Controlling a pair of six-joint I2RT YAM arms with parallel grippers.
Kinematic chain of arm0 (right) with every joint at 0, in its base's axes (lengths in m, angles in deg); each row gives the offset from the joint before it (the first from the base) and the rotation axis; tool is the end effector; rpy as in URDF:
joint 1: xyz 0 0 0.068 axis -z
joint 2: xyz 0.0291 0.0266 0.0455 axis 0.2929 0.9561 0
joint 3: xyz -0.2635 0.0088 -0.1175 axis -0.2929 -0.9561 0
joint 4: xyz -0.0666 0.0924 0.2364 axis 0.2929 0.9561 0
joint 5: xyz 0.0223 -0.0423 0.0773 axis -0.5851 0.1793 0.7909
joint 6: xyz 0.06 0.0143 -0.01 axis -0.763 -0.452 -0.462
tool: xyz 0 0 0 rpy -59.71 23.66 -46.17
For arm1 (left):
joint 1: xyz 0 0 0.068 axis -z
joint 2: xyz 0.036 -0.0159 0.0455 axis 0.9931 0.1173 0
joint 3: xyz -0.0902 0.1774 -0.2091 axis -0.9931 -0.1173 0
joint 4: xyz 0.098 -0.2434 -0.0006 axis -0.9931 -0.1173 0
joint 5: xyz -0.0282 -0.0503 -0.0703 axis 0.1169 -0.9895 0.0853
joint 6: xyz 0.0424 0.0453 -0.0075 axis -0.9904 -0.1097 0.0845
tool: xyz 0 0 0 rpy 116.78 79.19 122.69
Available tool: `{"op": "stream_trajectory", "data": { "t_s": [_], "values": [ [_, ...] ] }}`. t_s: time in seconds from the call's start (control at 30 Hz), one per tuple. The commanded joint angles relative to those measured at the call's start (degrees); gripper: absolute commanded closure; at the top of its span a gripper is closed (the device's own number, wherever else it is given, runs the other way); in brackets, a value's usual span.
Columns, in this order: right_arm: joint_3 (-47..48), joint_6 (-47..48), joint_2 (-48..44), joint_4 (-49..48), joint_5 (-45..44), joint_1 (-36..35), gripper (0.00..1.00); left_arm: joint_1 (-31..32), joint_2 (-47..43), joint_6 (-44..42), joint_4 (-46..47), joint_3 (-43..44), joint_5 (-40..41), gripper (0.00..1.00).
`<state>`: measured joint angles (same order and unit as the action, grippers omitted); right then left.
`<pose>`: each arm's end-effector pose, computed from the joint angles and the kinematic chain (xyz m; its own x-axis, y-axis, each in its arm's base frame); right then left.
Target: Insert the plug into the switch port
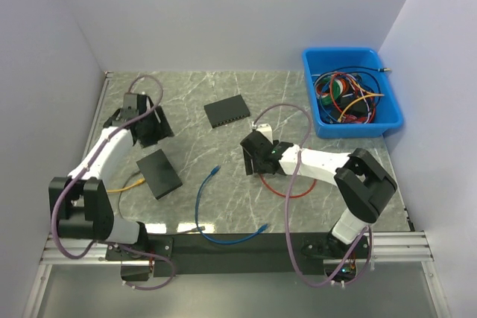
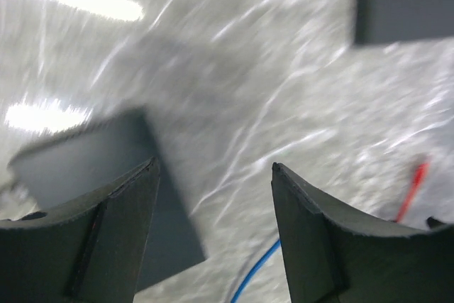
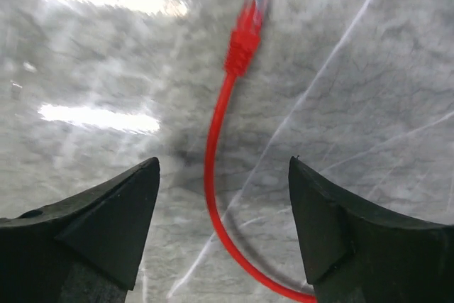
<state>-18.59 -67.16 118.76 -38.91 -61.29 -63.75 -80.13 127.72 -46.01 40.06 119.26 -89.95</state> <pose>0.2344 0.2250 0.1773 -0.8041 -0.1501 -0.5753 -0.1779 0.9840 -0.0080 0.2908 -0.0200 0.2537 -0.7505 -0.4489 -0.4850 -0.3033 0.8860 -0.3508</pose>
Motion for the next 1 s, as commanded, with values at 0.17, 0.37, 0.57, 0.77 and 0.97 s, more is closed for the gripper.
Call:
{"op": "stream_trajectory", "data": {
  "t_s": [0.17, 0.37, 0.57, 0.77, 0.97],
  "values": [
    [14.4, 4.6, -1.0, 0.0, 7.7, 7.8, 0.17, 1.3, 14.8, 1.8, 4.5, 17.2, -7.3, 0.3],
    [26.2, 3.0, 10.2, -5.6, 25.0, 18.2, 0.16, 3.3, 28.8, 3.0, 3.0, 29.7, -9.4, 0.31],
    [42.4, 2.9, 25.7, -6.3, 28.8, 21.2, 0.16, 4.0, 39.3, 4.9, 4.3, 39.1, -13.3, 0.31],
    [52.2, -5.0, 38.0, -8.1, 38.0, 25.3, 0.18, 4.0, 45.3, 5.0, 5.2, 41.3, -15.4, 0.31],
    [54.8, -9.0, 43.5, -12.0, 42.7, 27.3, 0.18, 4.1, 47.2, 4.9, 3.2, 42.4, -12.8, 0.32]
  ]
}}
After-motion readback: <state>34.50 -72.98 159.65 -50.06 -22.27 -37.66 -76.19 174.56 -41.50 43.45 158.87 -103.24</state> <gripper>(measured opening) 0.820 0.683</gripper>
